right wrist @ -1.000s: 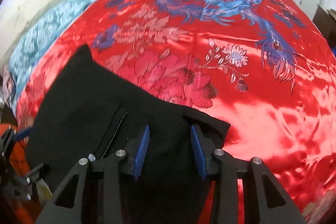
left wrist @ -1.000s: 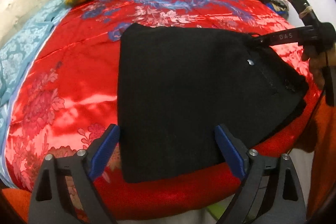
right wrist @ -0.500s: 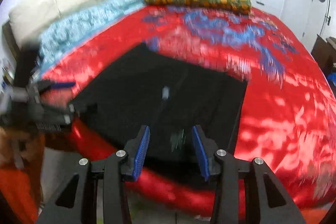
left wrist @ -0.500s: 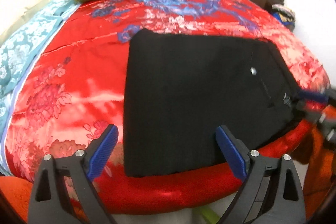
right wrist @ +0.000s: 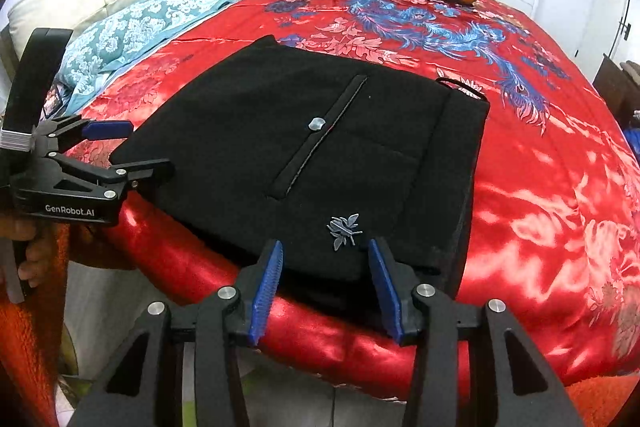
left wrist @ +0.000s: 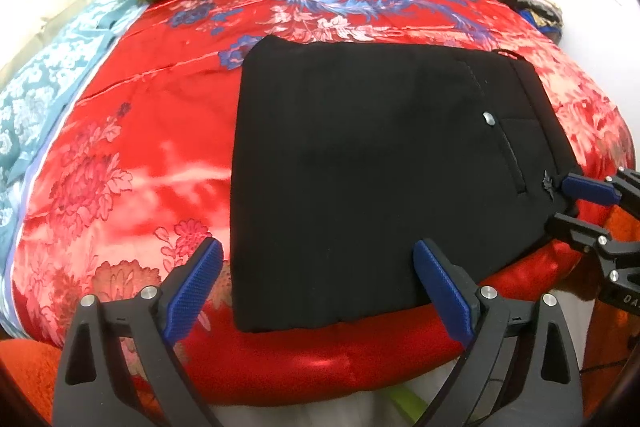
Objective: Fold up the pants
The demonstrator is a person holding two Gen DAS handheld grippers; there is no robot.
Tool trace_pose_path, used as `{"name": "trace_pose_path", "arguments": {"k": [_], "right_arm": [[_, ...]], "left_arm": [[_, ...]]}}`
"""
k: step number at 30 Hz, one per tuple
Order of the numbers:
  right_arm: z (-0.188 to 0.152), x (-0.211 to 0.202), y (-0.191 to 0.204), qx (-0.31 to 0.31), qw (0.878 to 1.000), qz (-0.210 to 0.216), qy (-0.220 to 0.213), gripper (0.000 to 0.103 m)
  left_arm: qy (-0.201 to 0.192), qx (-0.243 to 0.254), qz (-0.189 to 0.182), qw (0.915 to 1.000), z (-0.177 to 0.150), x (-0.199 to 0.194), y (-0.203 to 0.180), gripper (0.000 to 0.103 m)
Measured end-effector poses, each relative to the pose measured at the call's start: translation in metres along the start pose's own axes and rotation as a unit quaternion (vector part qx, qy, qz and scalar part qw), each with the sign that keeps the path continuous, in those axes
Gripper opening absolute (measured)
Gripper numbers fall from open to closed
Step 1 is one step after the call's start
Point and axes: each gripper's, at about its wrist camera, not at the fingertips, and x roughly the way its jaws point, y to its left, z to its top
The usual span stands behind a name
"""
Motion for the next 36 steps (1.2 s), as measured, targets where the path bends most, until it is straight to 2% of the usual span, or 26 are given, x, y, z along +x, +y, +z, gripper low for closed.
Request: {"name": "trace_pose_path", "arguments": {"k": [9,15,20,23,27,36], "right_arm": [[-0.001,-0.001,0.002,-0.003,1.000,0.002,-0.004,0.052],[-0.002,0.000,0.007,-0.012,1.000,0.007,-0.005,0.063],[-0.003,0.000,0.009,-0.016,1.000,0.008,-0.006,0.066],[-0.003,-0.003,0.007,-0.010,1.000,0.015,-0.006,0.066],[-0.004,-0.009,0.003,0.008,0.999,0.036,-0.004,0.074],[-0.004,-0.014,-0.004,0.032,0.997,0.061,-0.017,0.075]], "left_arm": [[0.004,-0.003,-0.002,1.0000,0.001,0.003,0.001,0.098],[0.008,-0.009,-0.007,0.9999,0.000,0.005,0.003,0.099],[0.012,-0.017,-0.014,0.9997,-0.002,0.006,0.006,0.099],[0.011,-0.017,-0.013,0.9997,-0.003,0.005,0.006,0.099],[0.007,-0.017,-0.013,0.9997,-0.003,0.003,0.006,0.099],[-0.006,-0.014,-0.012,0.9998,-0.003,-0.003,0.002,0.099]]}}
